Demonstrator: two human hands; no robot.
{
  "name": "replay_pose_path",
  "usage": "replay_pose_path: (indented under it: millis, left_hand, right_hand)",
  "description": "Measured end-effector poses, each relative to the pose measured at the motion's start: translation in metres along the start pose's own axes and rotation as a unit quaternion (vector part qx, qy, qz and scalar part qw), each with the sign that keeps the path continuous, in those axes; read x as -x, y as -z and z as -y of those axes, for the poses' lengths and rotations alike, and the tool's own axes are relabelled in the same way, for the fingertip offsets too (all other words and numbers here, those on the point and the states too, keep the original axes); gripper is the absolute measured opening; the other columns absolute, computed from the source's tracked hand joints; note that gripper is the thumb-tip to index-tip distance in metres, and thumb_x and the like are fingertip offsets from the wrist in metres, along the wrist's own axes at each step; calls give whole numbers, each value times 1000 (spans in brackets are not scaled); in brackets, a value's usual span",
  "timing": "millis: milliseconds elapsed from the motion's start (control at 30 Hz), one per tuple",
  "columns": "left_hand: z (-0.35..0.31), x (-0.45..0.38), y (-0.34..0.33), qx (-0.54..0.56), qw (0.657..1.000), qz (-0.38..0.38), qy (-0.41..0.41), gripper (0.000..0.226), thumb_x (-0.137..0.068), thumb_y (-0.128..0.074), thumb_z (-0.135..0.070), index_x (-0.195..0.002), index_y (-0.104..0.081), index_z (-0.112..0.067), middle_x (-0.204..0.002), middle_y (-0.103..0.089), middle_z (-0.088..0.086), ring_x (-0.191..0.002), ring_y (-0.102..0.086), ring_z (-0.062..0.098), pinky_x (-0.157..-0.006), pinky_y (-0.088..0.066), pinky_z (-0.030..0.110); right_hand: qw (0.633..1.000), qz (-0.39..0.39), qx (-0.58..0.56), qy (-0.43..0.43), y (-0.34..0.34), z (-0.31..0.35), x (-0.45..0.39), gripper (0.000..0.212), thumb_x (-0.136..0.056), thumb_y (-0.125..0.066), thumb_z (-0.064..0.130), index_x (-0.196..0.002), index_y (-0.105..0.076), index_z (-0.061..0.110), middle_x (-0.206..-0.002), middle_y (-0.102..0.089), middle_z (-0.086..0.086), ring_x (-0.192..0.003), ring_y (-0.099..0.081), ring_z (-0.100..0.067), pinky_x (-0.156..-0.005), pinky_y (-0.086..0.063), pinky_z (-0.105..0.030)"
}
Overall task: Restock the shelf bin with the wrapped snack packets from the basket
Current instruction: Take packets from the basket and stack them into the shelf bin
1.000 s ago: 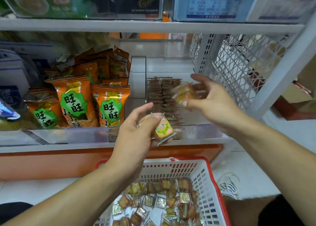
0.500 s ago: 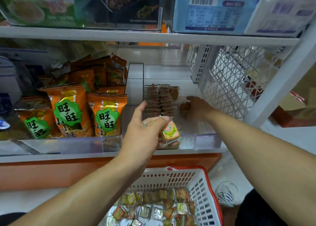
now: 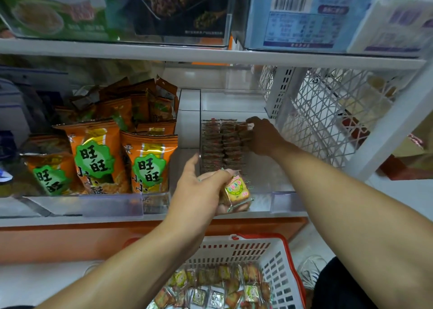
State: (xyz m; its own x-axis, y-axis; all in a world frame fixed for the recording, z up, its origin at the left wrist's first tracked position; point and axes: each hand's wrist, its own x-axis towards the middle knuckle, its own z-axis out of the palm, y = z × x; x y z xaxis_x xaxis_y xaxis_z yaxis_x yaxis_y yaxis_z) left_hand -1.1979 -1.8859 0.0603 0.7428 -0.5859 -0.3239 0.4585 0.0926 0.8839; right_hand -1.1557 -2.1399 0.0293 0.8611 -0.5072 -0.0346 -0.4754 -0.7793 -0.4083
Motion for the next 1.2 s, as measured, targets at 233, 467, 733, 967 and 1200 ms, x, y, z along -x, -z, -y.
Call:
replay_pose_path:
  millis: [233, 467, 733, 967, 1200]
  left_hand:
    - [1, -1, 1, 19, 1000, 6, 4, 80, -91, -73, -7, -145, -30, -48, -88, -79, 6, -79, -77, 38, -59, -63, 41]
    - [-1, 0, 0, 20, 1000, 2, 4, 76, -90, -73, -7, -139, -32, -48, -88, -79, 6, -75, -77, 34, -58, -62, 40]
    - [-2, 2, 5, 17, 1000, 3, 0, 86, -91, -74, -12, -154, -25, -43, -83, -79, 2, -78, -77, 36, -61, -63, 41]
    - [-5, 17, 14, -14, 996, -30, -78, 63, -96, -68, -26, -150, -37, -34, -91, -77, -18, -78, -77, 10, -53, -55, 20]
    - [-13, 20, 28, 89, 992, -30, -86, 47, -98, -63, -18, -142, -46, -23, -110, -78, 3, -100, -76, 24, -78, -64, 41]
  right_hand:
    - [956, -22, -239, -169, -13, -9, -8, 74, -90, -59, 0, -155, -27, 16, -137, -52, -18, -119, -57, -30, -88, -48, -35]
    - [955, -17, -254, -153, -19, -7, -13, 79, -92, -61, 2, -158, -23, 19, -151, -44, -14, -129, -51, -30, -101, -48, -38]
    - [962, -17, -240, -127, -20, -5, -10, 92, -89, -71, 14, -161, -14, 19, -157, -38, -14, -139, -43, -30, -112, -41, -41]
    - [970, -162, -180, -9, 30, 27, 35, 41, -89, -74, 29, -127, -60, 23, -118, -65, -3, -107, -65, -20, -78, -44, -23]
    - [914, 94, -383, 96, 26, 85, 162, 42, -67, -87, 50, -99, -69, 29, -77, -65, 3, -64, -57, -11, -53, -48, -26]
